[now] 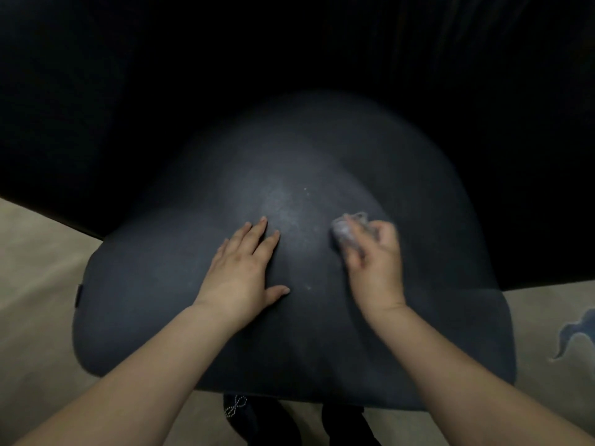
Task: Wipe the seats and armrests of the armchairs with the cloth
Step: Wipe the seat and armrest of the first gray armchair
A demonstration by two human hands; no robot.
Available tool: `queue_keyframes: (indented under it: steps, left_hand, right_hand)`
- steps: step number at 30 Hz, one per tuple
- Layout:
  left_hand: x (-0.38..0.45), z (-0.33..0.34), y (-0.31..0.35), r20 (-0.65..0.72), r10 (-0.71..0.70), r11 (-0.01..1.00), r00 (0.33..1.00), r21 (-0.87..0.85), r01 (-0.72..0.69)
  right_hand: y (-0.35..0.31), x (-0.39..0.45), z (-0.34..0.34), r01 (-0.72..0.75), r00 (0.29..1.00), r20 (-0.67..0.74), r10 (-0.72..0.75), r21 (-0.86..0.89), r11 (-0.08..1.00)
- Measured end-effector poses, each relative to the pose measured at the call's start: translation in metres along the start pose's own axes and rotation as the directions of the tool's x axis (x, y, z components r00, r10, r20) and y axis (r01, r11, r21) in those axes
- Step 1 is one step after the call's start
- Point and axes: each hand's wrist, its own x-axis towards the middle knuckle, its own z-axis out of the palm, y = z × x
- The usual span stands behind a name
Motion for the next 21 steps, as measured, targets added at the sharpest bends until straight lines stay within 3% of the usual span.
queue_keyframes:
  steps: [3, 5, 8, 11, 13, 16, 17, 19, 21]
  left_hand:
    - [-0.002, 0.0, -0.005, 0.004, 0.004, 1.0, 1.0, -0.003, -0.004]
    - [-0.003, -0.001, -0.008, 0.009, 0.01, 1.0, 1.0, 0.007, -0.01]
    - [-0.003, -0.002, -0.01, 0.014, 0.019, 1.0, 1.0, 0.012, -0.019]
    - [-0.005, -0.001, -0.012, 0.001, 0.017, 1.0, 1.0, 0.014, -0.017]
    - [-0.008, -0.001, -0.014, 0.004, 0.016, 1.0, 1.0, 0.009, -0.016]
    - [-0.014, -0.002, -0.022, 0.0, -0.003, 1.0, 1.0, 0.015, 0.003]
    - [-0.015, -0.003, -0.024, 0.001, -0.008, 1.0, 1.0, 0.017, 0.008]
    - [-0.017, -0.003, -0.027, 0.001, -0.016, 1.0, 1.0, 0.015, 0.016]
    - [-0.018, -0.003, -0.027, 0.0, -0.02, 1.0, 1.0, 0.012, 0.02]
  right_hand:
    - [0.033, 0.004, -0.027, -0.299, 0.912, -0.296, 0.285, -0.003, 0.954]
    - [0.03, -0.004, -0.028, -0.366, 0.887, -0.296, 0.355, 0.018, 0.93]
    - [-0.006, -0.019, 0.01, -0.295, 0.925, -0.221, 0.31, 0.099, 0.95]
    - [-0.035, -0.024, 0.031, -0.099, 0.995, 0.005, 0.1, 0.176, 0.979]
    - [-0.025, -0.011, 0.02, -0.128, 0.992, 0.02, 0.126, 0.139, 0.982]
    - [-0.002, 0.003, 0.003, -0.243, 0.959, -0.128, 0.254, 0.09, 0.966]
    - [-0.004, 0.001, 0.004, -0.259, 0.96, -0.091, 0.265, 0.08, 0.963]
    - [-0.023, -0.017, 0.023, -0.126, 0.991, 0.047, 0.128, -0.04, 0.991]
    - [-0.04, -0.033, 0.04, -0.002, 0.991, 0.133, 0.001, 0.009, 1.0]
